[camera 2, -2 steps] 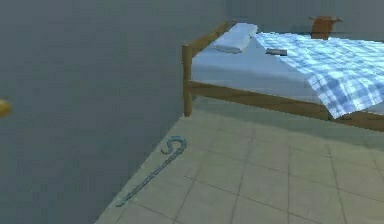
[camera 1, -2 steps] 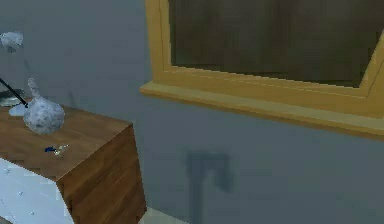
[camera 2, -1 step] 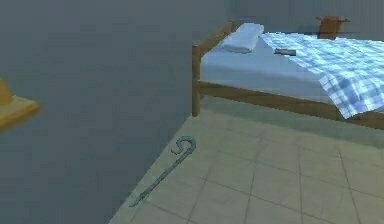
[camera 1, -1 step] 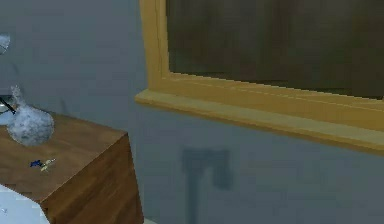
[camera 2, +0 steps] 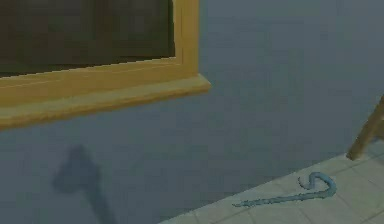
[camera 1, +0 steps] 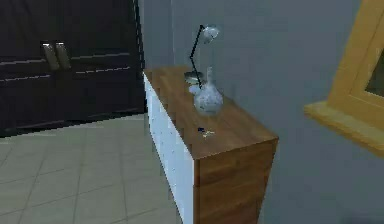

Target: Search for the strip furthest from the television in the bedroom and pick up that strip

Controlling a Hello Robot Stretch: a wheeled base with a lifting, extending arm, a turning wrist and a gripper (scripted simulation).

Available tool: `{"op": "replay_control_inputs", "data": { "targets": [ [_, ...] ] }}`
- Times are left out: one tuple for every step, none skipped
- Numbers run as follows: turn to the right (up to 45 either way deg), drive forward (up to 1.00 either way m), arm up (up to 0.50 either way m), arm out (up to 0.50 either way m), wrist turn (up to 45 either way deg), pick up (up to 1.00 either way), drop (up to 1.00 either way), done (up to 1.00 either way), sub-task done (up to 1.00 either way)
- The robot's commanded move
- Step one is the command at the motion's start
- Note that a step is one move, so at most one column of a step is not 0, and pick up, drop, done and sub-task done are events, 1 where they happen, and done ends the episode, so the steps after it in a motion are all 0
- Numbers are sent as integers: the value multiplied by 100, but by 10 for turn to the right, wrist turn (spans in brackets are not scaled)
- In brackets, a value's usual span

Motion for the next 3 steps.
{"op": "replay_control_inputs", "data": {
  "targets": [
    [-450, 0, 0, 0, 0, 0, 0, 0, 0],
    [-360, 0, 0, 0, 0, 0, 0, 0, 0],
    [-60, 0, 0, 0, 0, 0, 0, 0, 0]
  ]
}}
